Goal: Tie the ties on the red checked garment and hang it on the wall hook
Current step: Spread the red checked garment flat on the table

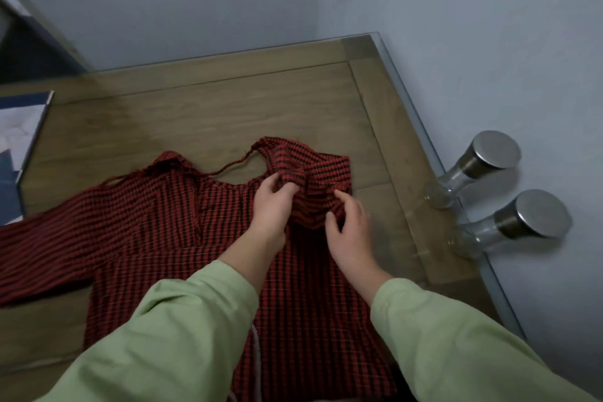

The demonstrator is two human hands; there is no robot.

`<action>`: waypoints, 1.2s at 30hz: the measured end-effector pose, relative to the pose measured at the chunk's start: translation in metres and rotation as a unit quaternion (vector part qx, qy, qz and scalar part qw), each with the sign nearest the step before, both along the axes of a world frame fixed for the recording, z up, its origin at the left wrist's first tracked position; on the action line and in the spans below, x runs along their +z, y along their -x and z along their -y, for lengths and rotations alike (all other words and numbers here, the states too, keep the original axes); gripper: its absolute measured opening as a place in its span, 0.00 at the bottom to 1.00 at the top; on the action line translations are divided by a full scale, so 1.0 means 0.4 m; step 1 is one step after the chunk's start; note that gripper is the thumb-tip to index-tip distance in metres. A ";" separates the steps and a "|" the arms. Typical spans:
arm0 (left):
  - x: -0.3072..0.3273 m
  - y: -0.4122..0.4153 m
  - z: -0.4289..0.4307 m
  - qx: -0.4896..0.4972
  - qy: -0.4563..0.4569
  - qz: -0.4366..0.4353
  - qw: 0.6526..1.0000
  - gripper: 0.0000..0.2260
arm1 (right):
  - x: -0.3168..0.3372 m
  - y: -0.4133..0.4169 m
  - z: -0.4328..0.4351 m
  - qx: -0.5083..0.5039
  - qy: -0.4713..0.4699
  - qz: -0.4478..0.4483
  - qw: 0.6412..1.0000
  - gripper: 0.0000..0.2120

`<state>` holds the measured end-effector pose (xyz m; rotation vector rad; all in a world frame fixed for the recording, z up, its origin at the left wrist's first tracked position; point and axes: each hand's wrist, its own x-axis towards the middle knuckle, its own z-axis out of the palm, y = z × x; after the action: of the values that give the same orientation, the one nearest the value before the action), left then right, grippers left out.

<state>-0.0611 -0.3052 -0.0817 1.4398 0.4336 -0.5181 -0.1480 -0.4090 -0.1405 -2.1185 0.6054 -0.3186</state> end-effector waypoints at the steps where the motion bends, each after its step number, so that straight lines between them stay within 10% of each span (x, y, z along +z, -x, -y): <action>1: 0.021 0.004 0.037 -0.002 0.016 0.006 1.000 0.18 | 0.007 0.012 0.014 -0.036 -0.014 0.009 0.999 0.17; 8: 0.154 0.110 0.323 -0.180 0.131 0.034 0.974 0.20 | 0.049 0.157 0.142 -0.091 -0.025 -0.009 0.996 0.02; 16: 0.019 0.112 0.160 -0.221 -0.153 0.133 0.954 0.12 | 0.045 0.159 0.125 0.120 -0.011 -0.067 0.990 0.07; 28: -0.112 0.058 -0.498 -0.414 -0.572 0.163 0.689 0.27 | 0.004 -0.023 -0.050 0.329 0.201 -0.207 0.899 0.24; 36: -0.116 0.044 -0.586 -0.444 -0.594 0.213 0.636 0.21 | 0.016 -0.053 -0.097 0.376 0.206 -0.260 0.865 0.17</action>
<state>-0.0786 -0.0706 -0.1279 3.0275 -0.5473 -0.6454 -0.1269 -0.3701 -0.1343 -2.6814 -0.0601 0.6382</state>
